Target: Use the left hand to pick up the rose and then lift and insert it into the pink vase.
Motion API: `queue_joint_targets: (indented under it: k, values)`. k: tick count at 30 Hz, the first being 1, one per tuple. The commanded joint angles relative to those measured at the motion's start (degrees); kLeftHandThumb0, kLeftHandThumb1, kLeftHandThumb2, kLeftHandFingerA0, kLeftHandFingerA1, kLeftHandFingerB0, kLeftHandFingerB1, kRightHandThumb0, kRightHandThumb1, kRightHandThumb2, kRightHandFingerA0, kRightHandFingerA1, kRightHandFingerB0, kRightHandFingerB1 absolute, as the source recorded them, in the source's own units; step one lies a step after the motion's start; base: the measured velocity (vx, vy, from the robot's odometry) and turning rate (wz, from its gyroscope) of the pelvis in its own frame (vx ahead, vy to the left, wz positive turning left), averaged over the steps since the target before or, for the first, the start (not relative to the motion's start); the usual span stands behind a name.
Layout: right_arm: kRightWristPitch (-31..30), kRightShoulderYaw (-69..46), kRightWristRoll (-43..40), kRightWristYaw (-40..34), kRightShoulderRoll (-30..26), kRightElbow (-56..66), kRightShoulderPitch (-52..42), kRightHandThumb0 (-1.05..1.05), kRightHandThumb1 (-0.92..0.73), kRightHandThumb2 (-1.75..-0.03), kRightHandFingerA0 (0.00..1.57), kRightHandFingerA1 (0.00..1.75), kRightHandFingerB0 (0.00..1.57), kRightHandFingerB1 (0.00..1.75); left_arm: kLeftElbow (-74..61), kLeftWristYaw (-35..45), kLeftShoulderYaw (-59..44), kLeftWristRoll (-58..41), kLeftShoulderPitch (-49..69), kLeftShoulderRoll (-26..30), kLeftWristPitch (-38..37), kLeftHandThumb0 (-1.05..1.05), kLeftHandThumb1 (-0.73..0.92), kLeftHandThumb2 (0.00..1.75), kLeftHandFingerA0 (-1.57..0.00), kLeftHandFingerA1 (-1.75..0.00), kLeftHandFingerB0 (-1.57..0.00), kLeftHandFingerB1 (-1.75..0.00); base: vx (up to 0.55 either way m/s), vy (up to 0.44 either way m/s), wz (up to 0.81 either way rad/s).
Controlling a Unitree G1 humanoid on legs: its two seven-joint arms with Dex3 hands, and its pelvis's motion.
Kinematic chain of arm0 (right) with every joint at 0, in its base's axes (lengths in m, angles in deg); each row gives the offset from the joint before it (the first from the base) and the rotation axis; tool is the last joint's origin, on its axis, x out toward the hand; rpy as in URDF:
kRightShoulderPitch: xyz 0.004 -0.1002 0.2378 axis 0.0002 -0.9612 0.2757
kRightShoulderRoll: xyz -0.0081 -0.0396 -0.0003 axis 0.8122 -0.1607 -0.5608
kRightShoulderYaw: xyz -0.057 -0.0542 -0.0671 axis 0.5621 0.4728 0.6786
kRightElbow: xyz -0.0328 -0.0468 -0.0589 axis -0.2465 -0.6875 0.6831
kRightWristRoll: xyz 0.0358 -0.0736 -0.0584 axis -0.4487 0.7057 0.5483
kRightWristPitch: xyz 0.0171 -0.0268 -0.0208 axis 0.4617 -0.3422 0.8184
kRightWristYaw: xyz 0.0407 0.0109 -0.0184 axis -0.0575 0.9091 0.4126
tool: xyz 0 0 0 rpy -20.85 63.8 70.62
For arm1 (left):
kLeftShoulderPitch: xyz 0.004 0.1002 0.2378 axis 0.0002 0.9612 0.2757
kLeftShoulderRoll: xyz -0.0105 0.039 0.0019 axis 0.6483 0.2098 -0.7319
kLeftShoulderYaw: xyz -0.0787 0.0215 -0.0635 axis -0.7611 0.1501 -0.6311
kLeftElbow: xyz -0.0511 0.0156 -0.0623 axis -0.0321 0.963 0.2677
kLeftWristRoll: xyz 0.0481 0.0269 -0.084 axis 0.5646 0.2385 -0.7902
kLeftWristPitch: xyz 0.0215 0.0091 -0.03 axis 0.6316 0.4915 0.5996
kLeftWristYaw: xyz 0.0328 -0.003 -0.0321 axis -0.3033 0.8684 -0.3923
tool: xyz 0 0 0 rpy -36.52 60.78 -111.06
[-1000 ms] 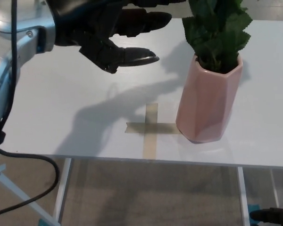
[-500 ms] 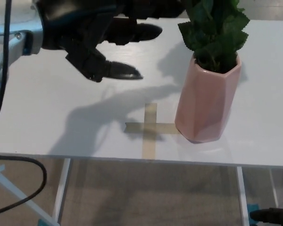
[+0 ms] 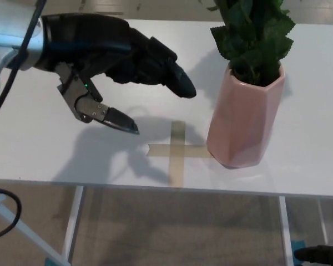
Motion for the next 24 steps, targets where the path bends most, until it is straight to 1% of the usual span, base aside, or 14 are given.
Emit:
queue_joint_targets:
  k: [1, 2, 6, 7, 11, 12, 13, 14, 17, 18, 19, 20, 21, 24]
  values:
    - [-0.4, -0.1, -0.2, 0.2, 0.1, -0.3, -0.6, -0.37, -0.55, -0.91, 0.58, 0.60, 0.47, 0.55, -0.6, 1.8, -1.8, 1.9, 2.5, 1.1, -2.4, -0.83, 0.45, 0.83, 0.00, 0.00, -0.24, -0.40, 0.00, 0.000, 0.00]
    - [-0.3, -0.1, -0.1, 0.2, 0.1, -0.3, -0.7, -0.38, -0.55, -0.91, 0.57, 0.60, 0.47, 0.55, -0.6, 1.6, -2.3, 2.2, 3.3, 1.2, -3.2, -0.78, 0.42, 0.83, 0.00, -0.06, -0.20, -0.40, 0.00, 0.000, 0.00]
    - [-0.2, 0.0, 0.0, 0.1, 0.0, -0.2, -0.7, -0.38, -0.55, -0.91, 0.57, 0.60, 0.47, 0.55, -0.7, 1.9, -3.0, 2.8, 4.1, 1.0, -3.9, -0.78, 0.42, 0.83, 0.00, -0.06, -0.20, -0.40, 0.00, 0.000, 0.00]
    - [0.0, -0.2, -0.2, 0.1, 0.2, -0.3, -1.2, -0.38, -0.55, -0.91, 0.57, 0.60, 0.47, 0.55, -1.4, 0.0, -6.7, 1.0, 9.8, 1.6, -4.4, -0.86, 0.52, 0.63, 0.00, -0.18, -0.28, -0.33, 0.00, 0.000, 0.00]
    - [0.1, -0.3, -0.2, 0.2, 0.3, -0.2, -1.5, -0.38, -0.55, -0.91, 0.57, 0.60, 0.47, 0.54, -2.7, -2.4, -12.4, 0.0, 16.8, 0.4, -5.2, -0.85, 0.51, 0.62, 0.00, -0.20, -0.28, -0.33, 0.00, 0.000, 0.00]
    - [0.3, -0.5, -0.5, 0.3, 0.3, -0.2, -2.0, -0.37, -0.54, -0.91, 0.57, 0.60, 0.45, 0.54, -6.2, -9.8, -21.8, -0.7, 30.7, -4.2, -11.5, -0.35, 0.16, 0.82, 0.00, -0.49, 0.00, -0.45, 0.00, 0.000, 0.00]
    - [0.3, -0.6, -0.6, 0.3, 0.3, -0.1, -2.3, -0.37, -0.54, -0.91, 0.57, 0.60, 0.45, 0.54, -7.8, -12.9, -25.9, -1.0, 36.8, -6.3, -14.2, -0.35, 0.16, 0.82, 0.00, -0.49, 0.00, -0.45, 0.00, 0.000, 0.00]
    - [0.4, -0.7, -0.7, 0.3, 0.4, -0.2, -2.4, -0.36, -0.53, -0.91, 0.57, 0.61, 0.45, 0.54, -9.4, -12.9, -28.2, -1.2, 39.6, -7.3, -14.6, -0.66, 0.47, 0.56, -0.16, -0.29, -0.21, -0.29, 0.00, 0.000, 0.00]
    - [0.4, -0.8, -0.8, 0.2, 0.4, -0.2, -2.6, -0.36, -0.53, -0.91, 0.57, 0.61, 0.45, 0.54, -12.0, -12.8, -31.9, -1.5, 44.0, -9.0, -15.1, -0.66, 0.47, 0.56, -0.16, -0.29, -0.21, -0.29, 0.00, 0.000, 0.00]
    - [0.5, -1.1, -1.0, 0.0, 0.5, -0.3, -3.2, -0.38, -0.66, -0.60, 0.63, 0.42, 0.56, 0.39, -15.7, -12.5, -35.5, -2.6, 49.1, -10.8, -15.6, -0.62, 0.45, 0.55, -0.19, -0.30, -0.22, -0.29, 0.00, 0.000, 0.00]
    - [0.5, -1.1, -1.0, 0.0, 0.5, -0.3, -3.3, -0.38, -0.66, -0.60, 0.63, 0.42, 0.56, 0.39, -16.4, -12.4, -36.1, -2.6, 49.8, -11.2, -15.6, -0.62, 0.45, 0.55, -0.19, -0.30, -0.22, -0.29, 0.00, 0.000, 0.00]
    - [0.7, -1.0, -0.9, -0.3, 0.6, -0.4, -3.9, -0.36, -0.53, -0.90, 0.57, 0.61, 0.44, 0.54, -19.4, -11.3, -38.8, -4.2, 53.7, -12.3, -14.7, -0.28, 0.22, 0.83, -0.07, -0.50, -0.07, -0.48, 0.00, 0.000, 0.00]
    - [1.2, -0.8, -0.6, -0.8, 0.8, -0.6, -5.1, -0.37, -0.54, -0.90, 0.56, 0.60, 0.45, 0.54, -24.2, -8.9, -43.5, -7.4, 60.9, -14.3, -13.9, -0.27, 0.22, 0.83, -0.08, -0.51, -0.08, -0.49, 0.00, 0.000, 0.00]
    - [1.3, -0.7, -0.4, -0.9, 0.8, -0.6, -5.4, -0.37, -0.54, -0.90, 0.56, 0.60, 0.45, 0.54, -25.4, -7.9, -45.1, -8.4, 63.5, -15.6, -14.5, -0.27, 0.22, 0.83, -0.08, -0.51, -0.08, -0.49, 0.00, 0.000, 0.00]
